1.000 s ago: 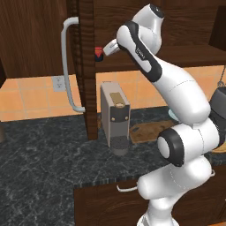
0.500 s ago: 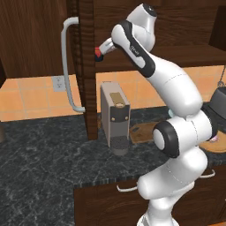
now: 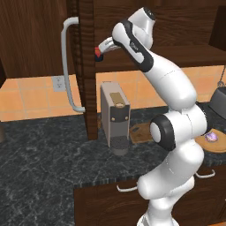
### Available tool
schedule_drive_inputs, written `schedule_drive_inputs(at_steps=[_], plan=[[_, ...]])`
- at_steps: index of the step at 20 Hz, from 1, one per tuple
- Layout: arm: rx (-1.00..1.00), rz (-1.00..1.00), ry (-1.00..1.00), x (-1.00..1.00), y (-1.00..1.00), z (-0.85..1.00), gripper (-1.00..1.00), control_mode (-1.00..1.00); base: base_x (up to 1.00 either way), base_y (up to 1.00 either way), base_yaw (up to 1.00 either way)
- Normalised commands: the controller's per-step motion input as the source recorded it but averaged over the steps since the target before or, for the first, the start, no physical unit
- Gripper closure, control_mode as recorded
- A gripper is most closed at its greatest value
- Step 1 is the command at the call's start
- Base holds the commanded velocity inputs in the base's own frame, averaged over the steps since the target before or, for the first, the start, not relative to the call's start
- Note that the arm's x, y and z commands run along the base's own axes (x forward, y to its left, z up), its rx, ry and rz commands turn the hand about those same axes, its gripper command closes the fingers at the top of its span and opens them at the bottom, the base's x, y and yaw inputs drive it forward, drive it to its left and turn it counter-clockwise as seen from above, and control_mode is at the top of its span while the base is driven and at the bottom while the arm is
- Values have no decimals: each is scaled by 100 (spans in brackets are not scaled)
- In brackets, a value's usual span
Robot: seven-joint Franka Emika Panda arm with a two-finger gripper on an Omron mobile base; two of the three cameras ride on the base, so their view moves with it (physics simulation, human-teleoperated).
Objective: From the different types of pastries on the counter, select a croissant and place it on the cutting board. Then retrieve a jar of jam from the cabinet and place it alongside the croissant on the cutting board.
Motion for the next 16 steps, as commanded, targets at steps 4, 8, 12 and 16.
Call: schedule_drive_inputs(at_steps=[4,8,12,16], plan=[[0,2,0,0,31,-2,-100,-100,0,0,0],[0,0,0,16,21,-3,-100,-100,0,0,0],[2,8,0,40,-6,-22,-100,-100,0,0,0],[0,3,0,0,14,-9,-100,-100,0,0,0]])
